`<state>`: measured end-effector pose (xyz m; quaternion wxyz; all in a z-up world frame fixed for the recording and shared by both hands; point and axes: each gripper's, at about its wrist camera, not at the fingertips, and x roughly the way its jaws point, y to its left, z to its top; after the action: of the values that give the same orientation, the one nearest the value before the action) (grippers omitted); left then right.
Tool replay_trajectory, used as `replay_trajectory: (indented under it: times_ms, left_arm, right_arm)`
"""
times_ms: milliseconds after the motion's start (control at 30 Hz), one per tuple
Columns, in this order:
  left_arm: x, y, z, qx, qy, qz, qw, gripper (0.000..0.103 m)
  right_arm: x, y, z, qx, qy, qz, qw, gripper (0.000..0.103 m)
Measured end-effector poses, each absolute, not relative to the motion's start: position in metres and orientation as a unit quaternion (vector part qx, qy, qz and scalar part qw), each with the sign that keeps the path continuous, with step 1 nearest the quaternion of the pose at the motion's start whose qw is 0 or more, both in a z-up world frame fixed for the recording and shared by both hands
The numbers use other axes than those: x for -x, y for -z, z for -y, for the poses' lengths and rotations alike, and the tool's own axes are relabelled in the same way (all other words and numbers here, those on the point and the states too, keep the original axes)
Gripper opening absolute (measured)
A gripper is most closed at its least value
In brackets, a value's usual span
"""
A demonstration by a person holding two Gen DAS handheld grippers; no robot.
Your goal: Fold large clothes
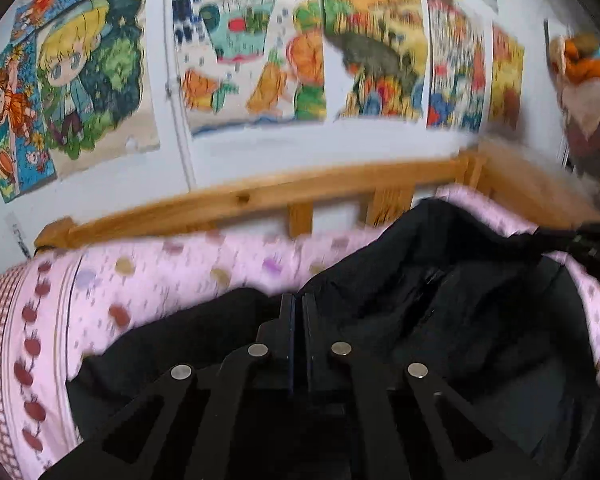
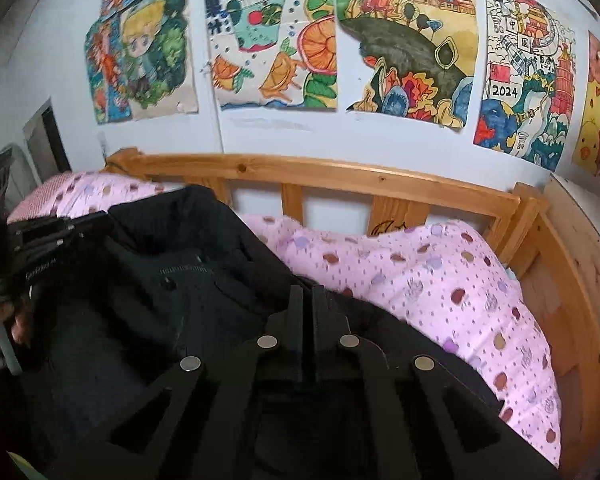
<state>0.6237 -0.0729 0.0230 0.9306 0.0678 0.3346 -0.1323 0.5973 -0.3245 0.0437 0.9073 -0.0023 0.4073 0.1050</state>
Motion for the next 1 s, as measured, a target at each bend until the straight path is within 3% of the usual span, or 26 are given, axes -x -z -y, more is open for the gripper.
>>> replay_trajectory:
  times_ms: [400,667,767,833,867,900,1000]
  left_arm:
    - [-0.623,0.034,0.083,-0.128,0.142,-0.425,0.885,0.004]
    - [-0.594,-0.005,0.07,-0.107,0.174,-0.327,0.922,0.01]
    - [-0.586,-0.025,0.066,-0.073,0.195,-0.287,0.935,0.024]
    - [-0.589,-0.04,0.066,-0.035,0.203,-0.266,0.942,0.067]
    - [-0.593,-0.045,0.066,-0.023,0.193,-0.257,0.947,0.074]
    - [-0.6,-0.05,0.067,-0.01,0.182,-0.25,0.951,0.075]
    - [-0.628,-0.056,0.069,0.038,0.156,-0.263,0.951,0.075]
  right_arm:
    - [-0.577,0.042,0.314,0.022,-0.127,-0.494,0.86,0.0]
    - [-0.558,-0.008,0.339,-0.044,-0.159,-0.426,0.889,0.001]
    - [-0.566,-0.036,0.345,-0.061,-0.158,-0.395,0.903,0.005]
    - [-0.584,-0.046,0.349,-0.092,-0.156,-0.386,0.904,0.017]
    - [-0.595,-0.048,0.351,-0.117,-0.155,-0.384,0.903,0.031]
    - [-0.609,-0.049,0.353,-0.145,-0.154,-0.384,0.899,0.04]
    - [-0.646,-0.037,0.346,-0.207,-0.166,-0.404,0.876,0.04]
